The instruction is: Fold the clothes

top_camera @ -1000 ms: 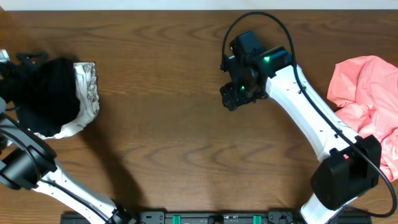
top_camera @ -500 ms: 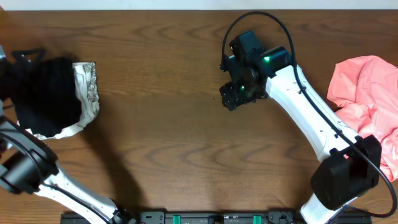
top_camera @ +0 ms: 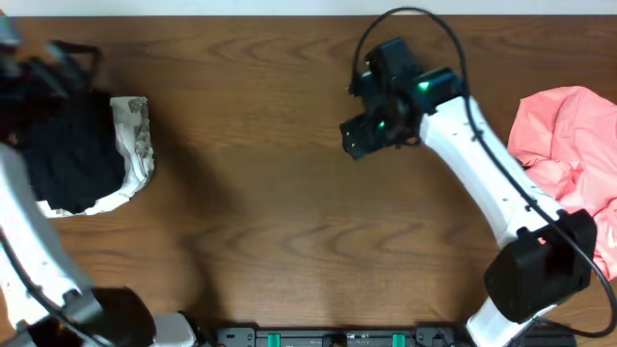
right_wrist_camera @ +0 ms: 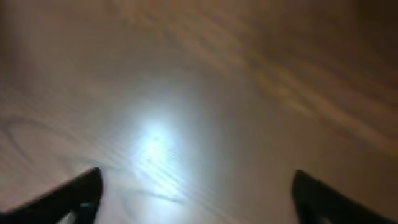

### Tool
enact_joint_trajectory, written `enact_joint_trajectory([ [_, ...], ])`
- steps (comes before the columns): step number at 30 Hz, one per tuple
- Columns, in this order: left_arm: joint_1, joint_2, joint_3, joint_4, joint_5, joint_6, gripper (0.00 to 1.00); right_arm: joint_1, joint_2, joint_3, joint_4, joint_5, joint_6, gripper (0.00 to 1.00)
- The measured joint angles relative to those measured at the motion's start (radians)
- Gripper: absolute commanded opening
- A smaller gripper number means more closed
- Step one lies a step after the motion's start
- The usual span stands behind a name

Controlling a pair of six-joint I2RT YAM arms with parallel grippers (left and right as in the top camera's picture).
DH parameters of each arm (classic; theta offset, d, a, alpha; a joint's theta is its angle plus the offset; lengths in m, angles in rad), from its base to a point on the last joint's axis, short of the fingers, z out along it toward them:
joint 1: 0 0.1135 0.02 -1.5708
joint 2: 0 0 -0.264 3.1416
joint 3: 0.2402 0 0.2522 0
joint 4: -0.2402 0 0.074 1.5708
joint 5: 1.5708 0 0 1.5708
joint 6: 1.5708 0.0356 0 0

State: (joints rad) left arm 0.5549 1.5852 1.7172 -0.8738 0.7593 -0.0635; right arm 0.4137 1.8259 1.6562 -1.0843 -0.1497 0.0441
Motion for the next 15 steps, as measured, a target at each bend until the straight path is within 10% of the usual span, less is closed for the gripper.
enact_joint_trajectory([
  [15, -0.362, -0.017, -0.001, -0.124, -0.503, 0.054, 0.98, -0.211, 0.0, 0.099, 0.093, 0.037, 0.001, 0.99],
])
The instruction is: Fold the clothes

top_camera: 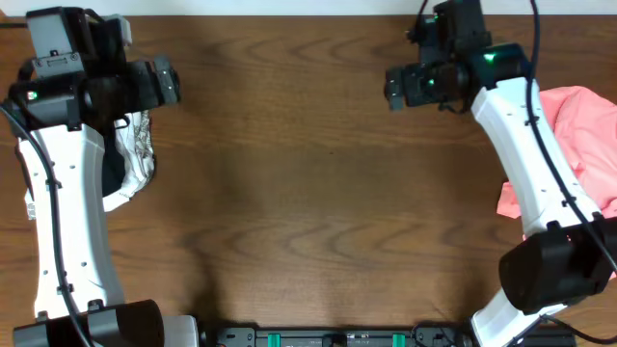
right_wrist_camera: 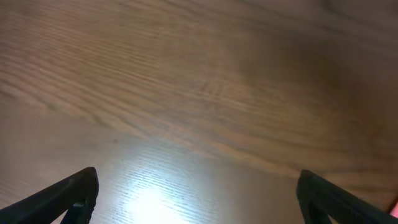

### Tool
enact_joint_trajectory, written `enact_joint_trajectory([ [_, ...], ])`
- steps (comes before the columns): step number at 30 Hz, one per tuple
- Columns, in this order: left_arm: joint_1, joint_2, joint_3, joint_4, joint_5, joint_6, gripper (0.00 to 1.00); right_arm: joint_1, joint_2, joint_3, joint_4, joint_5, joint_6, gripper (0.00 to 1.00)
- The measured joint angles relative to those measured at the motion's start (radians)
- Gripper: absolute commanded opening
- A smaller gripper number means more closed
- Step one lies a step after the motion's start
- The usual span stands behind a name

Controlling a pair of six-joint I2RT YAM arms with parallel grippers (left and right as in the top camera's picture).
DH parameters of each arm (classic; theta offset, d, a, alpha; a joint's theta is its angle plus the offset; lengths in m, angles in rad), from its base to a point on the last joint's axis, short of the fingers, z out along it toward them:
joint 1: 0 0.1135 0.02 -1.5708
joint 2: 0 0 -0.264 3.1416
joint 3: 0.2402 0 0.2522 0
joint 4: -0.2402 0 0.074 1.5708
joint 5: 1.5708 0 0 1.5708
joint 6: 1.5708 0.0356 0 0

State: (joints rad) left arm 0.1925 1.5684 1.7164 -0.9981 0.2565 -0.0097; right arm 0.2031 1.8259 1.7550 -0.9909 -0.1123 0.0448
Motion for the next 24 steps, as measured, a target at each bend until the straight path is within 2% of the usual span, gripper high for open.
enact_joint_trajectory([
  [6, 0.001, -0.003, -0.002, -0.081, 0.006, 0.009, 0.98, -0.054, -0.034, 0.0, -0.076, -0.029, 0.003, 0.99],
  [11, -0.008, -0.101, -0.097, -0.028, 0.031, 0.031, 0.98, -0.066, -0.194, -0.069, -0.048, -0.029, 0.004, 0.99],
  [17, -0.04, -0.438, -0.401, 0.156, 0.041, 0.04, 0.98, -0.063, -0.579, -0.403, 0.165, -0.013, 0.033, 0.99],
  [24, -0.044, -0.83, -0.72, 0.215, 0.044, 0.04, 0.98, -0.061, -1.089, -0.857, 0.327, 0.019, 0.089, 0.99],
])
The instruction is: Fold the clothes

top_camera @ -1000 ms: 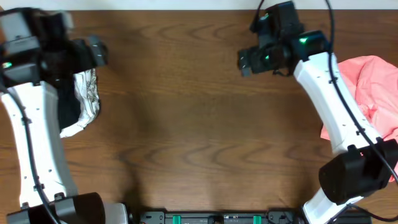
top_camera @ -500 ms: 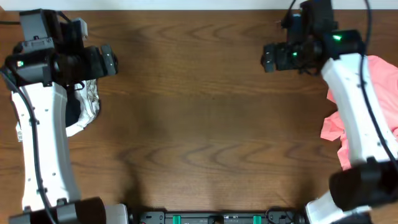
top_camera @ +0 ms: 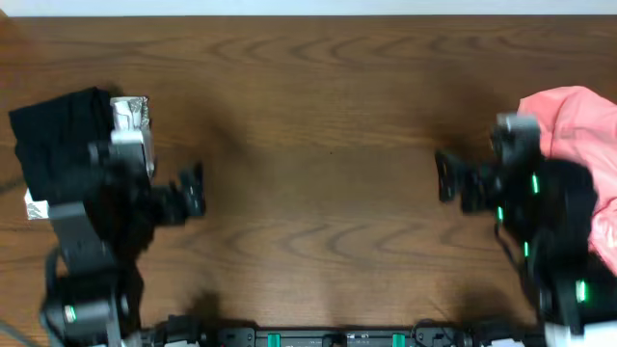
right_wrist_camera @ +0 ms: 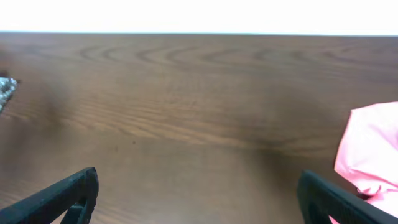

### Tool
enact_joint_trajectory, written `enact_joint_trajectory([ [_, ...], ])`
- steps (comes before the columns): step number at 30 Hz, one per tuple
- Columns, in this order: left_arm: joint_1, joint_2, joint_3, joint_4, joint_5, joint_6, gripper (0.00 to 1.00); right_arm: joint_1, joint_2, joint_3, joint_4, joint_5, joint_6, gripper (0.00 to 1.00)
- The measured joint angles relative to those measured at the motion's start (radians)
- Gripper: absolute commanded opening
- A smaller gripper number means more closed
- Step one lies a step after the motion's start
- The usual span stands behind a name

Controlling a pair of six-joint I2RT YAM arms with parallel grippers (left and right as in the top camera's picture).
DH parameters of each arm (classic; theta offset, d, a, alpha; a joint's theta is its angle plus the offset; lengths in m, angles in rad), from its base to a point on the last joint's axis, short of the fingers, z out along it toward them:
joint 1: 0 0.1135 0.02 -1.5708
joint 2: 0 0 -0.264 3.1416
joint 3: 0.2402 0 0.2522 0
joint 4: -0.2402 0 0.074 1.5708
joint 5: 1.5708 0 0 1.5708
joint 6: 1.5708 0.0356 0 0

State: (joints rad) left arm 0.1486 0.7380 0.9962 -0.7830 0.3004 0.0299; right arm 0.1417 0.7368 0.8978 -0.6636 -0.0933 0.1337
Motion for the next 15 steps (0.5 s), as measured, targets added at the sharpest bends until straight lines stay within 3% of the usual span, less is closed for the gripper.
enact_joint_trajectory([
  [6, 0.0, -0.104, -0.074, -0.07, 0.0, 0.0, 0.98, 0.0, -0.269, -0.166, -0.056, 0.015, 0.016, 0.99],
  [15, 0.0, -0.108, -0.075, -0.115, 0.0, 0.0, 0.98, 0.0, -0.332, -0.188, -0.417, 0.021, 0.019, 0.99],
])
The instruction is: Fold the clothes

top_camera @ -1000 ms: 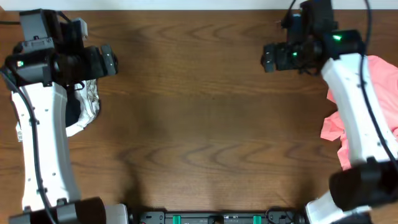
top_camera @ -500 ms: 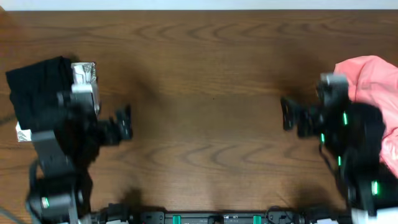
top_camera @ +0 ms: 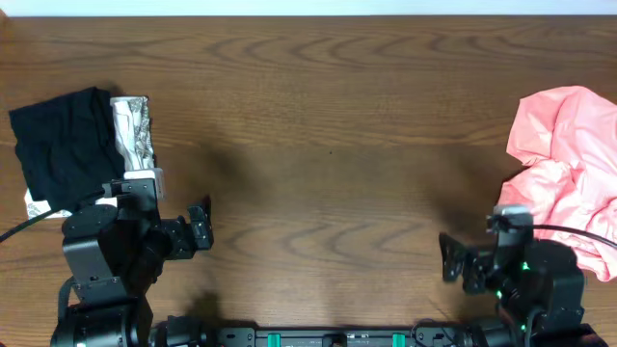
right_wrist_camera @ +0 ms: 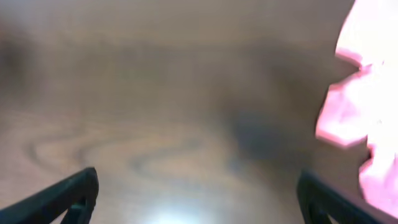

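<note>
A crumpled pink garment (top_camera: pixel 569 164) lies at the right edge of the table; in the right wrist view the pink garment (right_wrist_camera: pixel 367 93) shows blurred at the right. A folded black garment (top_camera: pixel 58 145) lies at the far left, with a pale patterned piece (top_camera: pixel 132 130) along its right side. My right gripper (top_camera: pixel 449 260) is near the front edge, left of the pink garment, open and empty; the right gripper (right_wrist_camera: pixel 196 208) has its fingers (right_wrist_camera: pixel 68 196) spread wide over bare wood. My left gripper (top_camera: pixel 201 226) is at the front left, below the black garment, open with nothing in it.
The brown wooden table (top_camera: pixel 328 145) stretches between the two garments. Both arm bases stand at the front edge, the left arm (top_camera: pixel 106 260) and the right arm (top_camera: pixel 525 280).
Both arms have drawn further back toward the front edge. The right wrist view now looks lower over the wood, blurred, with the pink garment closer at its right.
The right gripper was open over the back middle while the left arm hung over the black garment. Then both arms were at the back of the table. Later they stood lower at mid-table, and now they sit at the front edge, both open. Neither garment has changed.
</note>
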### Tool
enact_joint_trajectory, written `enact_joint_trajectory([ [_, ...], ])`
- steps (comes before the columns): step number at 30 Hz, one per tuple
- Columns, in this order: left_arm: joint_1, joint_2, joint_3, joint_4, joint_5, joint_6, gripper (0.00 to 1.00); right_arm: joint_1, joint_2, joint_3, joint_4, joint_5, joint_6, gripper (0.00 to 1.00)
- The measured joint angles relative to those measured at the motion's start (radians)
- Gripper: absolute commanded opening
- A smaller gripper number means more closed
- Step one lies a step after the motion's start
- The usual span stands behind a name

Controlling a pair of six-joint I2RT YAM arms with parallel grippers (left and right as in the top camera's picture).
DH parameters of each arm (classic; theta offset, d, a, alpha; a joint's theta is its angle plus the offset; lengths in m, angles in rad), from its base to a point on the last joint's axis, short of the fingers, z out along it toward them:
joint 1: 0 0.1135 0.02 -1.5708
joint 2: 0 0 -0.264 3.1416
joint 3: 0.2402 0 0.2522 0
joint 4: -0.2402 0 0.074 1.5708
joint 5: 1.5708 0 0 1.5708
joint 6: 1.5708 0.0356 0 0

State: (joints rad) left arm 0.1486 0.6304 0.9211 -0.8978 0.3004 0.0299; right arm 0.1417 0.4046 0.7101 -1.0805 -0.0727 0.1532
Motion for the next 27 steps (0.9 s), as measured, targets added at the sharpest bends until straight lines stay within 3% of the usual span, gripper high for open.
enact_joint_trajectory([
  [18, 0.0, 0.0, 0.0, 0.0, 0.0, 0.0, 0.98, 0.0, -0.006, -0.005, -0.037, 0.002, 0.0, 0.99],
  [27, 0.0, 0.0, 0.0, -0.001, 0.0, 0.0, 0.98, -0.002, -0.174, -0.012, -0.037, 0.003, 0.0, 0.99],
])
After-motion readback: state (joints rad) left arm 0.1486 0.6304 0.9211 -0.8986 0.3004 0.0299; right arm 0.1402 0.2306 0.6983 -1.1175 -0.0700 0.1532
